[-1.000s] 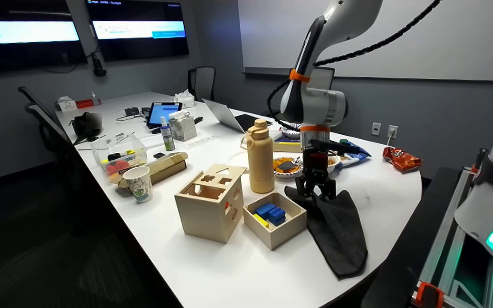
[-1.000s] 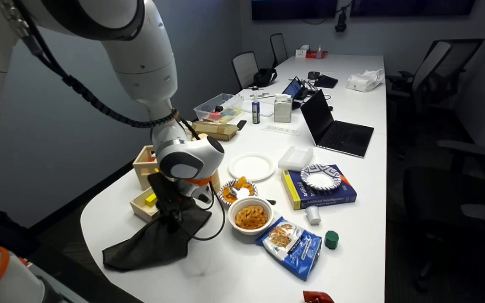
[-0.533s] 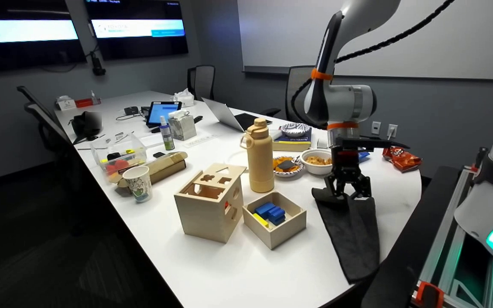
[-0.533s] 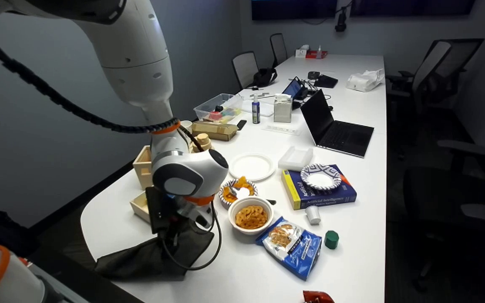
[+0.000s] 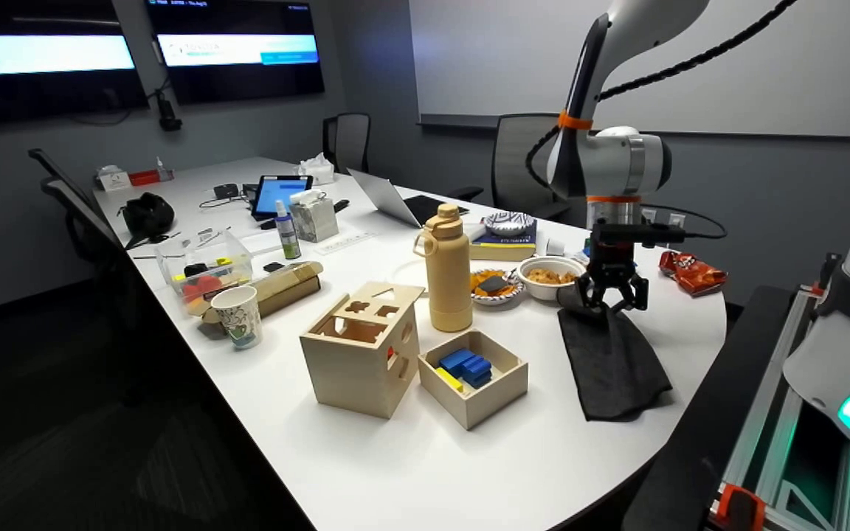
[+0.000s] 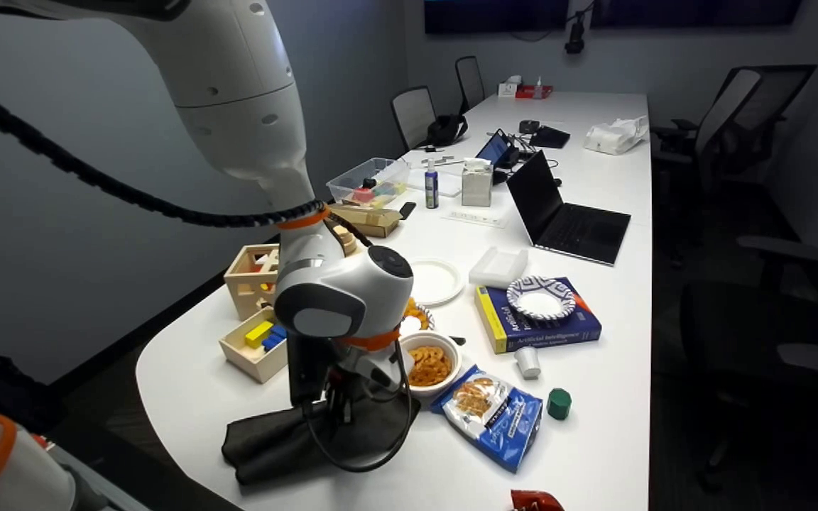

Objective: Use the towel to wipe the table top

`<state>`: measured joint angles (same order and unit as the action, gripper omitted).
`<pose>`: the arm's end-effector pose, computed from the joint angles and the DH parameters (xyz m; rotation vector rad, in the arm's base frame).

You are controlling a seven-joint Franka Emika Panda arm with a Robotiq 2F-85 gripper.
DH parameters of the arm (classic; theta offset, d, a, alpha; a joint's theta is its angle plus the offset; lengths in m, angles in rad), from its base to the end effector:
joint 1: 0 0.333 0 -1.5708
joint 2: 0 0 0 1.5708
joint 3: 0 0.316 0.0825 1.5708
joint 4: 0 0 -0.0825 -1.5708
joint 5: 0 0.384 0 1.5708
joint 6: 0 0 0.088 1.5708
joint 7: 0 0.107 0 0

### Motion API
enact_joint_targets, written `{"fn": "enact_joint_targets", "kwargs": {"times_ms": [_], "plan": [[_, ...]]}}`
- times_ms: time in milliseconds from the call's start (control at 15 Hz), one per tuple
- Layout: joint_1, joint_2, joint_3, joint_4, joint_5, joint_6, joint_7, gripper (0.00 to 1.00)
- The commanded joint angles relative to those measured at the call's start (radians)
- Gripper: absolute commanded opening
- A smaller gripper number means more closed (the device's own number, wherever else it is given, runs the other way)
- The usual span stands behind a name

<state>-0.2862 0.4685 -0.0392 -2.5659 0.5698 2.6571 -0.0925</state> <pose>0.3519 -0.1379 0.0728 -2.6661 1.1068 0.4663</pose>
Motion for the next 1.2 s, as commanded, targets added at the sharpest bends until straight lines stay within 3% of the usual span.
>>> {"fn": "enact_joint_targets", "kwargs": {"times_ms": [0, 400, 600, 800, 1133], "plan": [[-0.035, 0.046, 0.062, 0.074, 0.037, 0.018, -0.03, 0.0], [-0.065, 0.064, 0.215, 0.103, 0.106, -0.031, -0.173, 0.0], [-0.047, 0.048, 0.252, 0.076, 0.129, -0.089, -0.234, 0.0], [-0.01, 0.033, 0.223, 0.039, 0.103, -0.192, -0.215, 0.0], [0.054, -0.004, 0.076, -0.065, 0.064, -0.217, -0.054, 0.0]]}}
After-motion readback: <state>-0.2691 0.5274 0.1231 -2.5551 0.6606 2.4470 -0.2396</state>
